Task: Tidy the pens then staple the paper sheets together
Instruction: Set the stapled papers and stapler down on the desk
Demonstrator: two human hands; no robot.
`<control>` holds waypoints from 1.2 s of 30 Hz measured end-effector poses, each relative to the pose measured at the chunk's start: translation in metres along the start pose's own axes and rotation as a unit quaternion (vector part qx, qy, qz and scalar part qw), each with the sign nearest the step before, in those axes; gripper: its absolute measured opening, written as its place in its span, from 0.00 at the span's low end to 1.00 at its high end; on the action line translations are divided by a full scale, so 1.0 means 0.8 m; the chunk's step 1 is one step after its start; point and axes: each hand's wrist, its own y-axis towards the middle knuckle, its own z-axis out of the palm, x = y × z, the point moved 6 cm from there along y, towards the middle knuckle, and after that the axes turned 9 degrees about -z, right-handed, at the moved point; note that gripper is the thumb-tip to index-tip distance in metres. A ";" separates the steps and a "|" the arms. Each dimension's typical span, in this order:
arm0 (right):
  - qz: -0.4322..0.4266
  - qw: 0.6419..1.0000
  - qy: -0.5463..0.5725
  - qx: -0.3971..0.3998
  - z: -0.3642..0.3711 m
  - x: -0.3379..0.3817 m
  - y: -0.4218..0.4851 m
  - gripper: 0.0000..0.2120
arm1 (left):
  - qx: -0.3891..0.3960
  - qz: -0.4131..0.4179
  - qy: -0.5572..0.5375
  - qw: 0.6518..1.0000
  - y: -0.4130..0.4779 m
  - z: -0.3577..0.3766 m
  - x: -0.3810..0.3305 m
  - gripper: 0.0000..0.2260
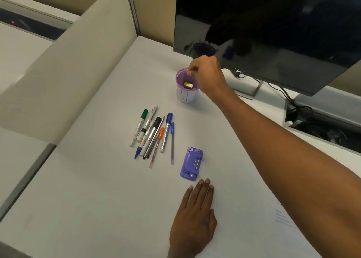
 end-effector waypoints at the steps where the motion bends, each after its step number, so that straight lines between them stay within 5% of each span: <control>1: 0.011 1.000 -0.015 0.025 0.002 0.000 0.006 0.09 | -0.003 0.004 -0.003 1.000 0.000 0.000 0.000 0.32; 6: 0.003 0.999 -0.030 0.038 0.000 0.002 0.012 0.11 | -0.005 0.002 0.001 1.000 -0.001 0.004 0.000 0.32; 14: -0.037 0.992 0.019 -0.123 -0.009 -0.017 -0.028 0.08 | -0.008 -0.008 -0.023 1.000 -0.004 0.007 0.000 0.32; 25: 0.037 0.961 0.178 -0.208 0.040 -0.128 -0.242 0.05 | -0.036 0.001 -0.026 0.999 -0.007 0.006 0.001 0.31; 36: 0.057 0.940 0.328 -0.074 0.137 -0.194 -0.380 0.07 | -0.037 -0.004 -0.018 0.999 -0.008 0.000 0.000 0.30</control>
